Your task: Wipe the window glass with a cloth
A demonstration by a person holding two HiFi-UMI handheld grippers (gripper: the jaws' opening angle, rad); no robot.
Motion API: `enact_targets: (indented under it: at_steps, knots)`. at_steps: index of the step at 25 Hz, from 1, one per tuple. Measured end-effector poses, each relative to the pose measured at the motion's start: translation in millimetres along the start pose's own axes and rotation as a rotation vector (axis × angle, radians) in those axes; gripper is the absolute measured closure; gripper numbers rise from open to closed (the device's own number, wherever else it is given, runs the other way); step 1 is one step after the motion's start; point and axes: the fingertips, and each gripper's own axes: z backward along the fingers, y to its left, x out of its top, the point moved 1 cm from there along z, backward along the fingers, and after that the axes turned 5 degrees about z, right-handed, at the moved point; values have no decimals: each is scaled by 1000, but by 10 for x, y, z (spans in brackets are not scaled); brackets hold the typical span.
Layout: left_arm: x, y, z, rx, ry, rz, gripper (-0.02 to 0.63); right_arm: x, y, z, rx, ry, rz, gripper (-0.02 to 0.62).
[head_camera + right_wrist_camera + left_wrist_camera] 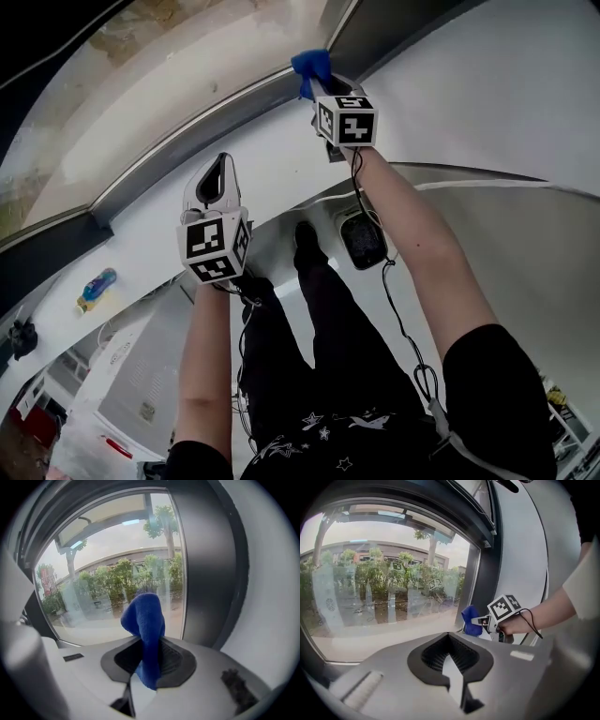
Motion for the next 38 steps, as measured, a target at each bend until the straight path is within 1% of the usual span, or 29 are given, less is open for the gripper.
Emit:
enact_targets:
  at_steps: [3, 6, 9, 17, 22, 24, 26, 27, 29, 32, 35, 38]
  knots:
    - [-29, 163, 119, 25, -13, 18, 599, -57, 211, -5, 16, 21, 26, 517]
    - [-114, 434, 342, 65, -23, 38, 600, -140, 701, -38, 81, 42, 58, 517]
    - [-272, 845, 699, 140, -35, 77, 599, -234, 1498, -98, 202, 64, 110, 516]
    - [-660, 2249, 1709, 333, -57, 155, 600, -401, 3909, -278, 493, 95, 295, 517]
    - [-965, 2966, 2159, 417, -68, 204, 600, -443, 5224, -461, 615, 74, 384, 515]
    - [-1076, 3168, 2278, 443, -71, 229, 600, -455, 5673, -546, 655, 62, 421, 517]
    - [-1173, 3329, 2356, 455, -70, 244, 598, -519, 6038, -652, 685, 74, 451, 515]
    - [-1217, 3388, 2384, 457, -71, 253, 600, -551, 6190, -701, 699, 87, 454, 517]
    - [-1285, 3471, 2424, 456, -78, 272, 600, -599, 6419, -799, 716, 119, 426, 516]
    - [-1366, 3555, 2466, 459, -78, 284, 600, -638, 6560, -922, 699, 156, 363, 517]
    - [-1448, 3593, 2473, 465, -61, 294, 600, -701, 6481, -953, 670, 176, 349, 517]
    - [-1443, 3583, 2437, 469, -52, 290, 599, -739, 6218, -973, 640, 188, 321, 517]
